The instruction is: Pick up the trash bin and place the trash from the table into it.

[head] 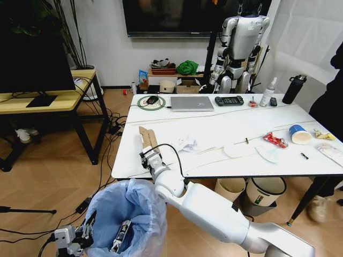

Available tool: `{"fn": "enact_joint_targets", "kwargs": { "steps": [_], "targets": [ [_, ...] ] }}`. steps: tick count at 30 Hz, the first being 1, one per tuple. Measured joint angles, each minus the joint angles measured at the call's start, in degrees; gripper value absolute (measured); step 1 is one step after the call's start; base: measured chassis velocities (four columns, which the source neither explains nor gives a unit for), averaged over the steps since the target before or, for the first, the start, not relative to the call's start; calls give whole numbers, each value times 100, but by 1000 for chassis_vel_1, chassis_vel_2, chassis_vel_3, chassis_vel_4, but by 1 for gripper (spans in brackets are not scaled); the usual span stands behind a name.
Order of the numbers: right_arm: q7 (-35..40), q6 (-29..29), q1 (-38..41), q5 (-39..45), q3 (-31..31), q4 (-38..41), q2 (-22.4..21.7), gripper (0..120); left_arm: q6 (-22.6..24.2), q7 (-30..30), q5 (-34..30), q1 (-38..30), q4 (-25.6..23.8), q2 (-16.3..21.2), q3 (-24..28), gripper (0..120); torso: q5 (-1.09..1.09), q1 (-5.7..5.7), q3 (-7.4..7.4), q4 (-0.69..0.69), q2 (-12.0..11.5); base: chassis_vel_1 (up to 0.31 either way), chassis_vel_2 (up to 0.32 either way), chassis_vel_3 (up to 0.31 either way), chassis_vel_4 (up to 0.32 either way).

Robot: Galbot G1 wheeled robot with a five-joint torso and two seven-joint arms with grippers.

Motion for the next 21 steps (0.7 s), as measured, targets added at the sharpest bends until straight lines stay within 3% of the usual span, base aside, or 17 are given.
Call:
{"fn": "enact_joint_targets", "kwargs": {
  "steps": [1,6,9,10,13,16,21],
  "targets": [
    [-39,113,-6,95,93,87,-54,3,0,0,-11,-6,0,2,1,0,0,0,0,0,0,0,0,0,0],
    [-240,561,-92,814,468,559,-333,0,0,0,-62,-23,-8,31,12,0,0,0,0,0,0,0,0,0,0],
    [-936,1541,-232,1060,753,931,-650,0,29,-18,-139,-80,-13,72,27,0,0,0,0,0,0,0,0,0,0],
    [-936,1541,-232,1060,753,931,-650,0,29,-18,-139,-80,-13,72,27,0,0,0,0,0,0,0,0,0,0],
    [-1891,2438,-530,1832,958,1850,-1315,0,71,-54,-194,-137,-13,122,41,0,0,0,0,1,0,0,0,0,0],
    [-2356,2679,-808,2087,984,2550,-1833,0,90,-68,-228,-154,-13,128,43,0,0,0,-1,-2,0,0,0,0,0],
    [-2855,2961,-1397,2089,719,3427,-2310,0,124,-96,-289,-173,-13,123,52,0,0,-1,-1,1,0,0,0,0,0]
  ]
}}
